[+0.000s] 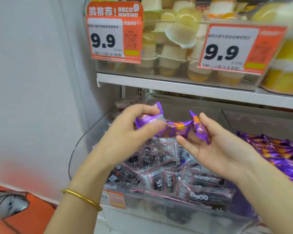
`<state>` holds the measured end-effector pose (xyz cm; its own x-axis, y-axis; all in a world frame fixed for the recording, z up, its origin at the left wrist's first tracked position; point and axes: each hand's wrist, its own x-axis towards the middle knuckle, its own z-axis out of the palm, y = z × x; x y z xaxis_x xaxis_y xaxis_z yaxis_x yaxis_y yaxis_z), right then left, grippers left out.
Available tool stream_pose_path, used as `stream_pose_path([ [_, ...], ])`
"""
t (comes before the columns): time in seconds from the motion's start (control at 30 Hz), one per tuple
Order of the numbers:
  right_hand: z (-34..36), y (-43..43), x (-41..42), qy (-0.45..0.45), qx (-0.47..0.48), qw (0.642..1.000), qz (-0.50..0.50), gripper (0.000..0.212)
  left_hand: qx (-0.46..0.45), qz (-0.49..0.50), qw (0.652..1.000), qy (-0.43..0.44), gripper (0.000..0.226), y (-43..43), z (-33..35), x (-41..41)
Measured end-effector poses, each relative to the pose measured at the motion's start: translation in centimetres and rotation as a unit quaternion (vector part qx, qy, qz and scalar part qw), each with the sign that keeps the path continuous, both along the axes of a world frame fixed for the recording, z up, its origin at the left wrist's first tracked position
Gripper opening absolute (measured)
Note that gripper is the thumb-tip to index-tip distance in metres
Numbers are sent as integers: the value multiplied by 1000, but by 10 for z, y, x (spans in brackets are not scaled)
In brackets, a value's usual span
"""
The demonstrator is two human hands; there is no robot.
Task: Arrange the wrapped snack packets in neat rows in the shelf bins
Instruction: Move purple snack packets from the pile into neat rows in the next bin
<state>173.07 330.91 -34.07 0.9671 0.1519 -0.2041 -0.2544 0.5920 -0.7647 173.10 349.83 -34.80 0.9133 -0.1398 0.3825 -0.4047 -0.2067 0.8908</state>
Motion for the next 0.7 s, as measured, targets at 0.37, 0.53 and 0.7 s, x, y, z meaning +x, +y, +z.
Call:
stream_pose_path([
  [0.37,-2,-39,-19,-228,-315,917,-89,19,16,34,999,34,4,-38,-9,11],
  [0.53,-10,-43,-21,-255,-307,917,-17,30,-2,-18,996,91,4,-55,-11,13],
  [0.7,-14,-51,-18,-297,-401,866,-39,36,-35,-74,988,133,5,-64,-7,10],
])
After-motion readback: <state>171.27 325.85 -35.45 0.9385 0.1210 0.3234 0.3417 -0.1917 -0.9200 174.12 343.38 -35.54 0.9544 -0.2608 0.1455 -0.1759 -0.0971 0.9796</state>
